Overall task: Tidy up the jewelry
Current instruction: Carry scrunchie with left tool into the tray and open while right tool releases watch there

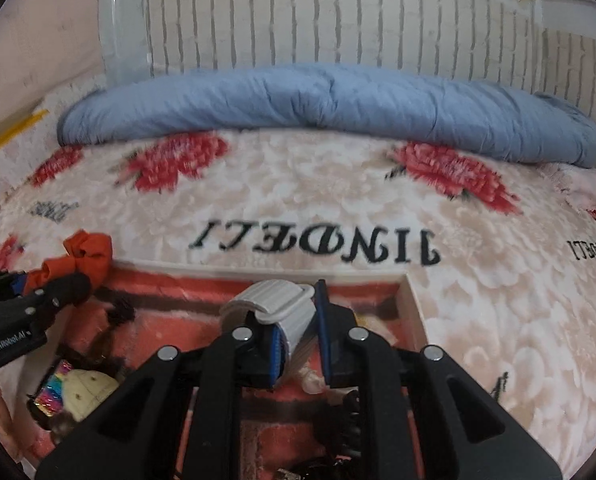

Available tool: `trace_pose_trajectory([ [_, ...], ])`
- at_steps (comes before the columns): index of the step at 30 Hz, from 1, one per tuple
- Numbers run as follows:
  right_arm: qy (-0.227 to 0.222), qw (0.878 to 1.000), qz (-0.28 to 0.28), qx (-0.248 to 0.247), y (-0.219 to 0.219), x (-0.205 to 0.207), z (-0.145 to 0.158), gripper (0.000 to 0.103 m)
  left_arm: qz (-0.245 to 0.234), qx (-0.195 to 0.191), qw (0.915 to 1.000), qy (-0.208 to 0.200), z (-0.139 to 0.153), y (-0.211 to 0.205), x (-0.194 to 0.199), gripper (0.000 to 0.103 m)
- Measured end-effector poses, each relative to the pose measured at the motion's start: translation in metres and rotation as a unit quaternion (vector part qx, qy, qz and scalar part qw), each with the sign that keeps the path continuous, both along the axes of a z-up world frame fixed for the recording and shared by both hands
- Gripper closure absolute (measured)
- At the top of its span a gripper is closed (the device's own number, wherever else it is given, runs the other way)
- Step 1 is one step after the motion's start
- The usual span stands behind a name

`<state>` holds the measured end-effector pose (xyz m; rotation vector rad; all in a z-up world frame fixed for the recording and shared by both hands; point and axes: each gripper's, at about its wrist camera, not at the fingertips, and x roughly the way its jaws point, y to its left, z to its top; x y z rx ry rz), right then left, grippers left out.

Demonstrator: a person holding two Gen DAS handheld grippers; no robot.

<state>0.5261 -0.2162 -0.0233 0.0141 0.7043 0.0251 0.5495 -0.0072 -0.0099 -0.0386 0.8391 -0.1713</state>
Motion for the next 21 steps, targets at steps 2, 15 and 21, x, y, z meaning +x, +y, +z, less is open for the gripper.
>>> trace_pose_trajectory([
  [2, 0.008, 1.000, -0.014, 0.003, -0.005, 0.005, -0.001, 0.088, 0.004, -0.006, 0.9999, 0.013, -0.006, 0.002, 0.004, 0.063],
  [15, 0.072, 0.997, -0.008, -0.005, -0.010, 0.015, -0.025, 0.085, 0.005, 0.010, 0.9979, 0.065, -0.022, -0.003, 0.005, 0.051],
  [21, 0.092, 0.996, -0.003, -0.012, -0.012, 0.003, -0.022, 0.049, 0.014, 0.008, 0.9966, 0.081, -0.017, 0.002, -0.003, 0.034],
])
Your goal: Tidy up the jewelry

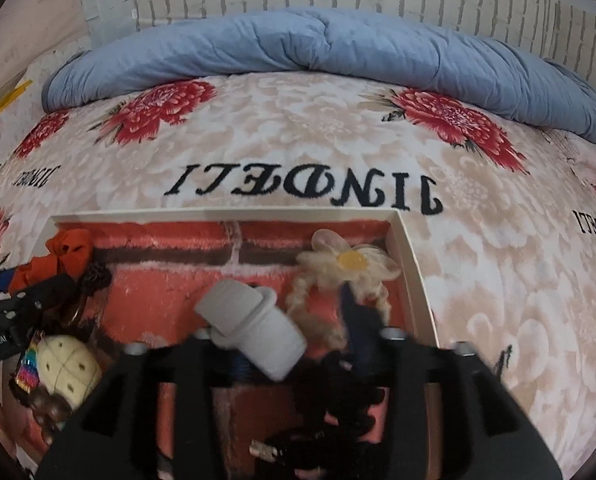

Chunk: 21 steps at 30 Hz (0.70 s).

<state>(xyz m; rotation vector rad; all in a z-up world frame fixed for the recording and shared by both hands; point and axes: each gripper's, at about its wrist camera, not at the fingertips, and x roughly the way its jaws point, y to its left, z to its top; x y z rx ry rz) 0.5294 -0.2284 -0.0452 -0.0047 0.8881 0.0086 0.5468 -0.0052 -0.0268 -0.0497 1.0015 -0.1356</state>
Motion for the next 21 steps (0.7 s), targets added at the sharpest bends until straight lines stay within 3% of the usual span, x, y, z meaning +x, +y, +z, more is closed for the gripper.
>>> trace_pose_trajectory([
  [6, 0.010, 1.000, 0.021, -0.009, 0.002, -0.024, 0.006, 0.032, 0.002, 0.000, 1.0000, 0.005, 0.012, 0.004, -0.027, 0.025],
  [8, 0.004, 1.000, 0.029, 0.005, -0.001, -0.038, 0.012, 0.019, 0.002, 0.002, 1.0000, -0.002, 0.019, 0.002, -0.041, 0.018],
  [14, -0.001, 0.999, 0.038, 0.024, -0.005, -0.072, 0.026, 0.019, 0.001, 0.008, 0.9996, -0.028, 0.034, 0.004, -0.087, 0.016],
  [21, -0.056, 0.998, 0.035, 0.019, -0.015, -0.146, 0.050, 0.015, 0.020, -0.002, 0.9950, -0.098, 0.061, 0.021, -0.164, 0.006],
])
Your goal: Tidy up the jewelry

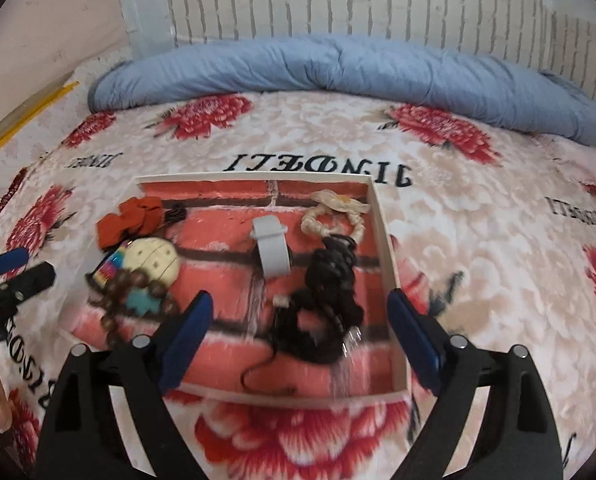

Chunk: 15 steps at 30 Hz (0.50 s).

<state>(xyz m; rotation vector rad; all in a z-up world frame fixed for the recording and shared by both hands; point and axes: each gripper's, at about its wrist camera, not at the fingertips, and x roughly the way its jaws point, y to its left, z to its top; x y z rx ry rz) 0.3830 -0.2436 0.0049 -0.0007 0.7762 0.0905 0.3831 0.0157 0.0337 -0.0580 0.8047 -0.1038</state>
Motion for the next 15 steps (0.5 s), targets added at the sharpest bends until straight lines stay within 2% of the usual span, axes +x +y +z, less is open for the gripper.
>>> trace_pose_trajectory([
  [8, -0.047, 0.999, -0.009, 0.014, -0.016, -0.084, 0.005, 0.015, 0.008, -0.004, 0.9981, -0.060, 0.015, 0.007, -0.081, 0.005],
  [15, -0.105, 0.994, -0.012, 0.023, -0.020, -0.155, 0.000, 0.014, 0.029, 0.019, 0.9937, -0.107, 0.003, 0.003, -0.143, 0.005],
])
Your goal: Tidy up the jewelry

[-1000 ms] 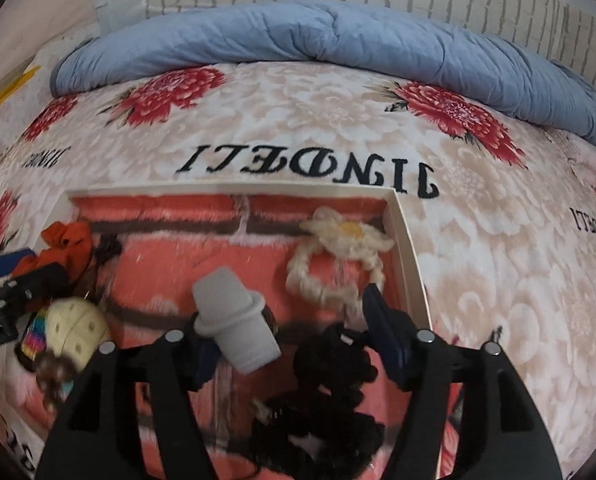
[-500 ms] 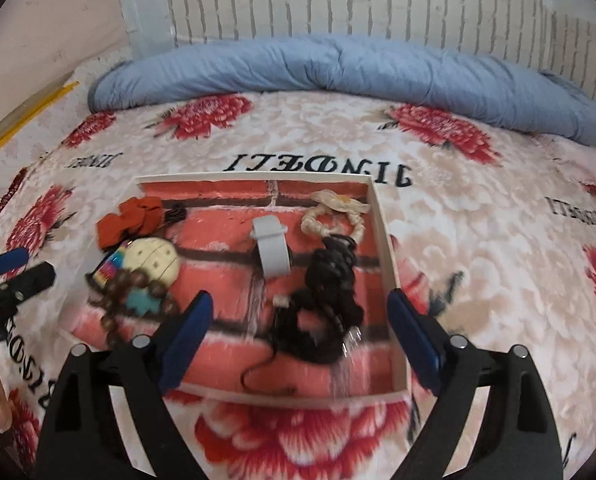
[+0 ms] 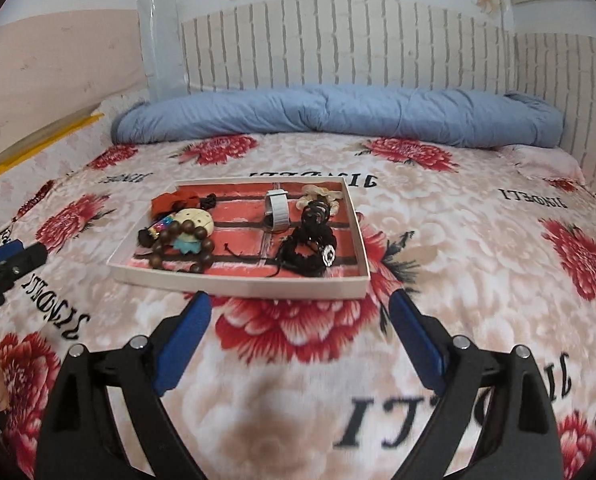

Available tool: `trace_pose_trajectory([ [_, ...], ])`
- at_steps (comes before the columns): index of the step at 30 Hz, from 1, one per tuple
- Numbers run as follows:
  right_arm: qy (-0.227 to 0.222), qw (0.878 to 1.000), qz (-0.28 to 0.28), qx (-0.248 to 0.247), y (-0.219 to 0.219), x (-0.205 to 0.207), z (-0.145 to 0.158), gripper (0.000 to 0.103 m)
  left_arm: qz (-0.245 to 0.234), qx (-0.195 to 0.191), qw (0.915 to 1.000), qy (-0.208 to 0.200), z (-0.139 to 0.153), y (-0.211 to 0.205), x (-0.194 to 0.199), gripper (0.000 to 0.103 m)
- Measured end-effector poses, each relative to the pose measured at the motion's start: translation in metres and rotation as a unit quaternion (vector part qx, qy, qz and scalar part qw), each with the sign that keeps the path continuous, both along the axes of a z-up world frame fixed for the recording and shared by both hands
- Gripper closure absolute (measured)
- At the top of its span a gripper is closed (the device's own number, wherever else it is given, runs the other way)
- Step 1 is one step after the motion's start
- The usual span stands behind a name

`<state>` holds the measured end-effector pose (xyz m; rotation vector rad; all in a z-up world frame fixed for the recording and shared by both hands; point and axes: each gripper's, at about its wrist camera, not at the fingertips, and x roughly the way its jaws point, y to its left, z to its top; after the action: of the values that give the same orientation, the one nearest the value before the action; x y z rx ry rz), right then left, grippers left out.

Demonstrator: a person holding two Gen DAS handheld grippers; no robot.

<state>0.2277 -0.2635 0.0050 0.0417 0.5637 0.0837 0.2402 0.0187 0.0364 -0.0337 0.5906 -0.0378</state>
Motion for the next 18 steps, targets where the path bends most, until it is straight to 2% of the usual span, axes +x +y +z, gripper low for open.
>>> trace_pose_trajectory([
  [4, -0.037, 0.999, -0.005, -0.004, 0.003, -0.035, -0.003, 0.013, 0.011, 0.021, 0.9988, -0.044, -0.008, -0.011, -0.030, 0.005],
  [8, -0.067, 0.998, -0.012, -0.006, 0.005, -0.059, -0.008, 0.010, 0.012, 0.010, 0.9963, -0.085, -0.015, -0.016, -0.062, 0.005],
  [11, -0.091, 0.995, -0.022, -0.021, 0.008, -0.073, -0.012, 0.009, 0.015, 0.025, 0.9937, -0.108, -0.018, -0.019, -0.078, 0.005],
  [18, -0.110, 0.993, -0.035, -0.013, 0.007, -0.085, -0.027, 0.008, 0.027, 0.016, 0.9931, -0.113, -0.039, -0.013, -0.085, 0.005],
])
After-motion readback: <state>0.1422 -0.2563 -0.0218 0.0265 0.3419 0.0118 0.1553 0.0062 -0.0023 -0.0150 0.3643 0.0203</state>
